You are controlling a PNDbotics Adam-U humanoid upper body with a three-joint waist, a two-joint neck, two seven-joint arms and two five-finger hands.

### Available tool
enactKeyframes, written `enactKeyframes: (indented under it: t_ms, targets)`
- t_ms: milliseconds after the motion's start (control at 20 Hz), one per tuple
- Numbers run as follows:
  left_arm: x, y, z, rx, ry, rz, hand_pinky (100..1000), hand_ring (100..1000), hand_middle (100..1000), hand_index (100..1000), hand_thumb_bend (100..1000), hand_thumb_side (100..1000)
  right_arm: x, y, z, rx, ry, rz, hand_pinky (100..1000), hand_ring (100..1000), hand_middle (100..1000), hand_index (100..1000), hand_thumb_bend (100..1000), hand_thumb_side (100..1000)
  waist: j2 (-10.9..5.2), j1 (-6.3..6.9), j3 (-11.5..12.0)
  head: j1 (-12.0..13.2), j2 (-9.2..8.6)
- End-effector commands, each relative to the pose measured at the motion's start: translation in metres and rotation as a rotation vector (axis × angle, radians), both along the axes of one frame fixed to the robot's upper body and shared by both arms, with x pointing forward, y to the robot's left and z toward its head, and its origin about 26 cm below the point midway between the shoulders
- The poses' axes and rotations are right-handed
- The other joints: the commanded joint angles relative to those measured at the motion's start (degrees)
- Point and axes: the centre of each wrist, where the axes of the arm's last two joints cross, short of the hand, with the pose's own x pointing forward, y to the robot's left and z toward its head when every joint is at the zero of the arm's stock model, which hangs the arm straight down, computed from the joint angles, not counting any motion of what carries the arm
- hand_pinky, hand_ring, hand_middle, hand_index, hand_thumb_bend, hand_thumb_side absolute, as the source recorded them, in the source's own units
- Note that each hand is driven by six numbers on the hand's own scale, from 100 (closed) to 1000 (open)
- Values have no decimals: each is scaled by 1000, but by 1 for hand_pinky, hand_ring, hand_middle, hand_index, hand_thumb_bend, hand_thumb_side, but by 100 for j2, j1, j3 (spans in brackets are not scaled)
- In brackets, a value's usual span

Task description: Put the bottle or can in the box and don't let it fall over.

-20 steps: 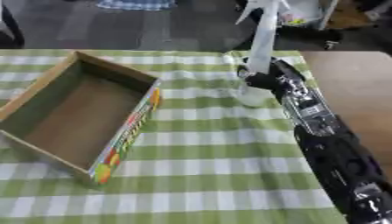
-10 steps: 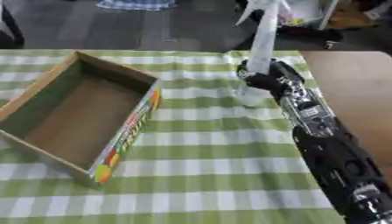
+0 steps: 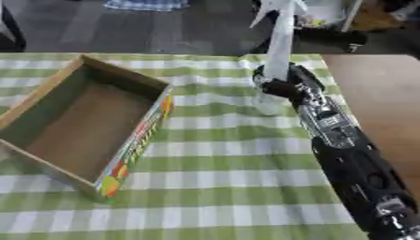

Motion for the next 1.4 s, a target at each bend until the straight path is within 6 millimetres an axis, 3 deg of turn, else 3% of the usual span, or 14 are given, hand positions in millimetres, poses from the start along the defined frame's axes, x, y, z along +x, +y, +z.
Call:
enactKeyframes:
  t_ms: [50,750,1100,1400]
  targets:
    - [0,2,6,15,-19,-1,940,777,901,861,149,854,-3,-1,13,-26,-34,2,958,831,419,179,100,100,-106,21,-7,-21,-20]
    - [-1,2,6,19,-18,-3,939,777,900,860,152,853,-14,13,40,13,-114,66,949,824,394,171,100,100,-186,28,-21,-17,48]
    - [-1,3,6,20,-15,-3,938,776,899,859,155,850,-20,23,56,-5,-150,100,953,915,403,172,100,100,-279,17,-42,-10,103]
    - [-1,4,6,21,-12,-3,937,776,898,859,157,849,-25,40,72,-24,-194,160,943,922,413,174,100,100,-363,1,-43,-12,152]
